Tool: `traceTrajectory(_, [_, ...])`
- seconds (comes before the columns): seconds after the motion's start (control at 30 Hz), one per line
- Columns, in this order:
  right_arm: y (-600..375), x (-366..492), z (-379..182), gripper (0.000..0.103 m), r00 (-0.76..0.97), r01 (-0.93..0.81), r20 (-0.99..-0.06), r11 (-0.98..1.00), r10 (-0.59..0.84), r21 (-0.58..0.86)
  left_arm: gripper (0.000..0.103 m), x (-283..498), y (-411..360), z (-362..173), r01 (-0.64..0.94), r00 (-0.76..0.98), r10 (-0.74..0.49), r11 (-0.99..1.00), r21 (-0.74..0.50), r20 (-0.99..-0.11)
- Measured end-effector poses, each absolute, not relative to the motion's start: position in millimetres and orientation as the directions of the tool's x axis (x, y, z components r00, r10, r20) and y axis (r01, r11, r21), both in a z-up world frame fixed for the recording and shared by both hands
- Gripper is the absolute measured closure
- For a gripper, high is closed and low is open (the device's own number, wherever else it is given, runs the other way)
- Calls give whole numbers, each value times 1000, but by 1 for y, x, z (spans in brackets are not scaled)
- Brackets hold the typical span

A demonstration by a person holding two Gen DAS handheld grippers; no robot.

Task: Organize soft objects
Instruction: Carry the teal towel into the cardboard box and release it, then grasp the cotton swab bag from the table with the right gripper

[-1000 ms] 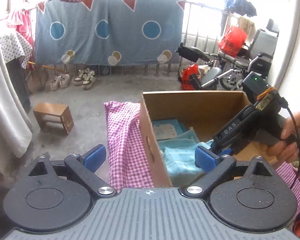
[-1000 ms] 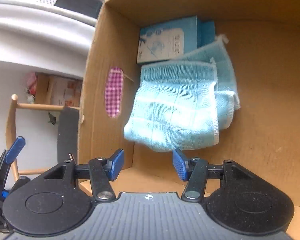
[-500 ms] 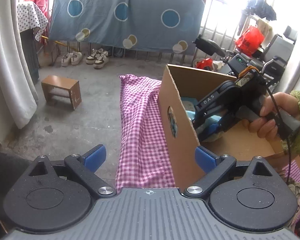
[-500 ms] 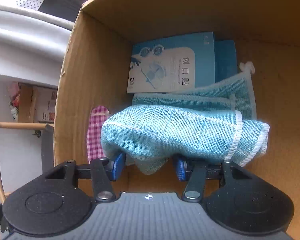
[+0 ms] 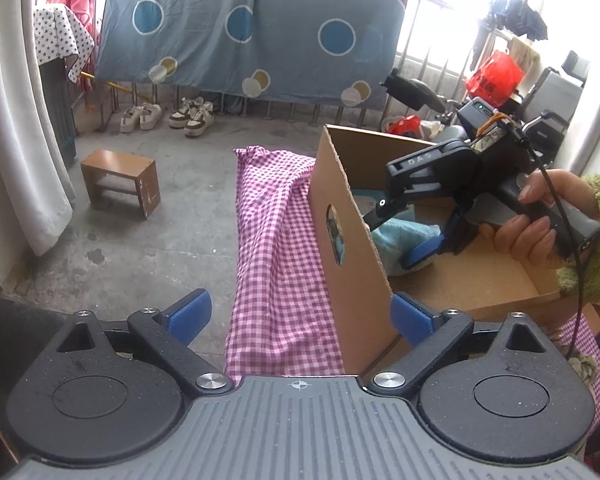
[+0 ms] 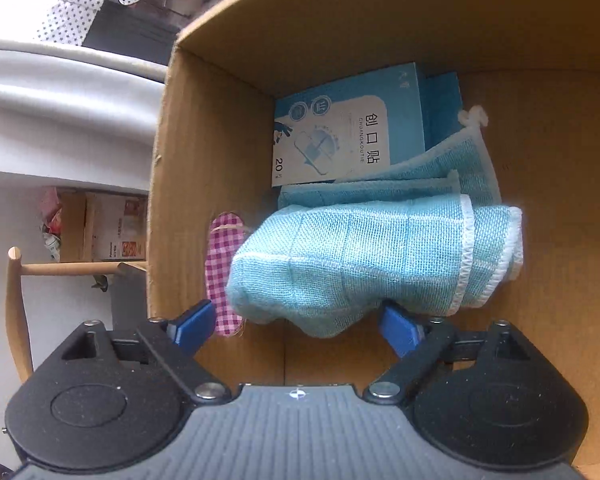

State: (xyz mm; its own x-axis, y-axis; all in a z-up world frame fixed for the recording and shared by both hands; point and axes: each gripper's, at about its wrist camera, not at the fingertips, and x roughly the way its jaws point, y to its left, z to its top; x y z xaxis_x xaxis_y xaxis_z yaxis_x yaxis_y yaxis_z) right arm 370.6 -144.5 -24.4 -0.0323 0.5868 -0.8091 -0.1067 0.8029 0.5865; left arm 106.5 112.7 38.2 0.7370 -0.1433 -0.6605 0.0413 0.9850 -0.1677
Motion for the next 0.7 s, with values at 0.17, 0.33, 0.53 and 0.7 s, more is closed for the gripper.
traceTrajectory(0.17, [-171, 346, 11, 7, 23, -162, -777, 769, 630, 618, 4, 95, 109, 44, 60, 732, -176, 979, -195, -658])
traceTrajectory(0.33, [-204, 295, 59, 7, 135, -242, -712, 719, 689, 651, 3, 85, 101, 46, 122, 700, -265, 959, -255, -663])
traceTrajectory(0.53, [-254, 215, 93, 8, 319, -320, -614, 692, 722, 647, 3, 73, 81, 39, 208, 649, -349, 936, -283, -677])
traceTrajectory(0.7, [-268, 168, 65, 26, 341, -273, -613, 699, 713, 661, 3, 65, 57, 29, 290, 598, -404, 914, -284, -692])
